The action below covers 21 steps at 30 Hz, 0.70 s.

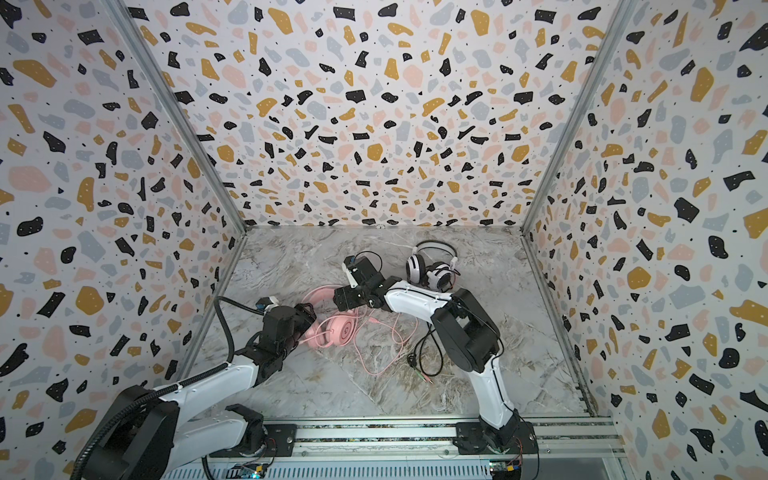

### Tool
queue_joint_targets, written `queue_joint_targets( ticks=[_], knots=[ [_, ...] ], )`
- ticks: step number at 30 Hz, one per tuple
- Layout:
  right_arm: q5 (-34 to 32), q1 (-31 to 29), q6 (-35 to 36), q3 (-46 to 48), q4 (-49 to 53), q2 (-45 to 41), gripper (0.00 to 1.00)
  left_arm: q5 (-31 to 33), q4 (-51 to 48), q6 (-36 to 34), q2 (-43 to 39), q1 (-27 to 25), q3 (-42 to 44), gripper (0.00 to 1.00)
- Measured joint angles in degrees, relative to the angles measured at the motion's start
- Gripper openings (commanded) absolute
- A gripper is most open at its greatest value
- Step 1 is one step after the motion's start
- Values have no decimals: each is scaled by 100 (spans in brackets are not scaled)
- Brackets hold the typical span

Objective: Wrap the headphones
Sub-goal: 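Grasp the pink headset's headband with both grippers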

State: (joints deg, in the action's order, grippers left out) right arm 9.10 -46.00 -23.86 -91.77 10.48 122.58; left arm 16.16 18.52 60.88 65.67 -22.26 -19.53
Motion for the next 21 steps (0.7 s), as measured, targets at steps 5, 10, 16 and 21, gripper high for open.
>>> queue_joint_targets(
  ticks=[5,10,16,21],
  knots=[
    [76,136,181,-1281,1058,1010,84,55,-2,-4,-98,-4,63,79],
    [339,157,302,-1976,1668,1340,66,66,-4,-28,-136,-4,81,79],
    [326,68,420,-2114,1993,1401,48,116,-229,-358,-334,-4,59,86],
    [111,57,706,-2114,2028,1399,35,361,-820,-1075,-466,-4,-356,91]
  ],
)
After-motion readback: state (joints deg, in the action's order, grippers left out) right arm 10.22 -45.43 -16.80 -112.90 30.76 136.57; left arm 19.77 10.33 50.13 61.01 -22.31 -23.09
